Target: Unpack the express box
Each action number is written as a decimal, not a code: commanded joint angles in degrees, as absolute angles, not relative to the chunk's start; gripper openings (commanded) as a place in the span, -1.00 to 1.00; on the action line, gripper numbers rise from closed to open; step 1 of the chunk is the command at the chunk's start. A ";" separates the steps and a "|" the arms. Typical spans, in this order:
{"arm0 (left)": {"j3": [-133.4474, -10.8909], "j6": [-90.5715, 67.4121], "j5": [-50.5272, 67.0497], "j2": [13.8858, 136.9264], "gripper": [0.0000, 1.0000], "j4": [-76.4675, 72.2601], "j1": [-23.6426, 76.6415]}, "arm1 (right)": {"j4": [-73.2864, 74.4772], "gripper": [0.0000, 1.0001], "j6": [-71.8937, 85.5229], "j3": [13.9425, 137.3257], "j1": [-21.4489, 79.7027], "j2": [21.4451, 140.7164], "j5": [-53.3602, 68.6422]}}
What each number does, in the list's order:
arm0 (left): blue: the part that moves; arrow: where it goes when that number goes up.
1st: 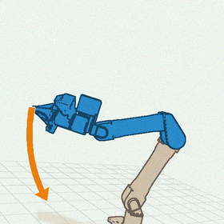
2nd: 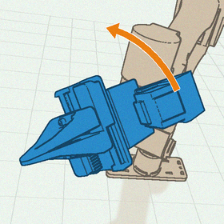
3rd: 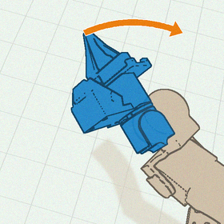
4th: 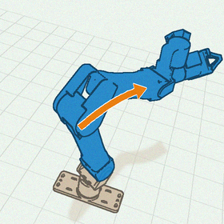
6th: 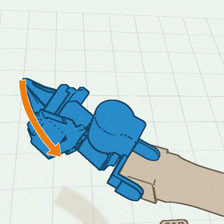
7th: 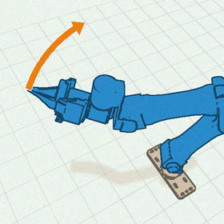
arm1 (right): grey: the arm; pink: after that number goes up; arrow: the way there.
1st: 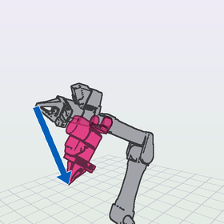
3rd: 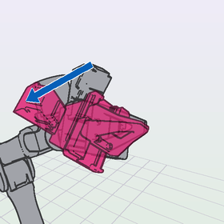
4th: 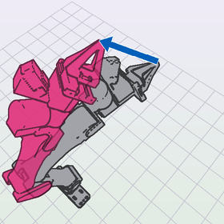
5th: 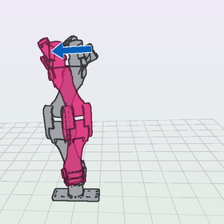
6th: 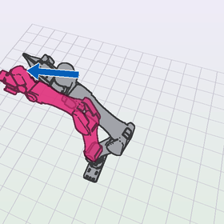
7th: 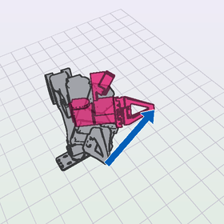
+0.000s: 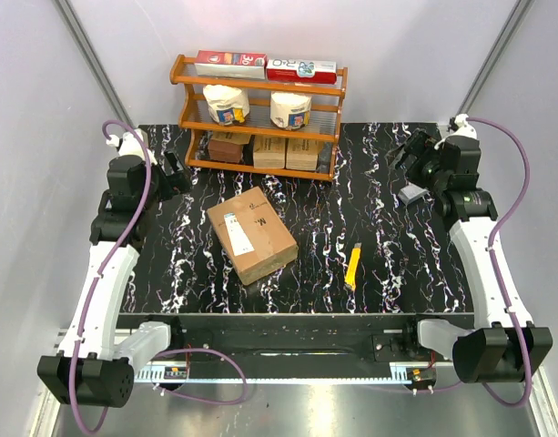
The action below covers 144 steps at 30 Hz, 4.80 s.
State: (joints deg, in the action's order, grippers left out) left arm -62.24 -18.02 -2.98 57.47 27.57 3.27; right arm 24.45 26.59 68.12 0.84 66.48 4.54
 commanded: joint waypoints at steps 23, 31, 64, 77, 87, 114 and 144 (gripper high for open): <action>-38.86 -27.59 -1.41 45.71 0.98 17.23 2.55 | 12.92 1.00 23.12 66.61 32.77 75.49 15.91; -38.93 -27.51 6.15 49.29 0.98 19.42 2.55 | 14.76 0.99 22.41 71.45 38.05 83.57 11.96; -59.77 -31.73 14.40 92.02 0.98 5.54 2.55 | 21.45 0.99 24.43 58.70 51.86 84.63 -20.46; -51.07 -36.73 17.93 90.80 0.98 4.92 2.55 | 22.76 0.99 20.83 70.57 50.54 94.39 -32.87; -41.58 -41.92 17.41 79.65 0.98 6.06 2.55 | 28.21 1.00 19.69 76.02 47.20 90.37 -21.02; -49.48 -34.19 8.09 71.02 0.98 17.84 2.37 | 36.65 -0.13 35.07 75.68 47.20 93.07 -3.16; -54.23 -30.85 5.71 74.97 0.98 24.08 2.20 | 39.11 -0.53 39.46 59.86 41.92 91.05 -5.45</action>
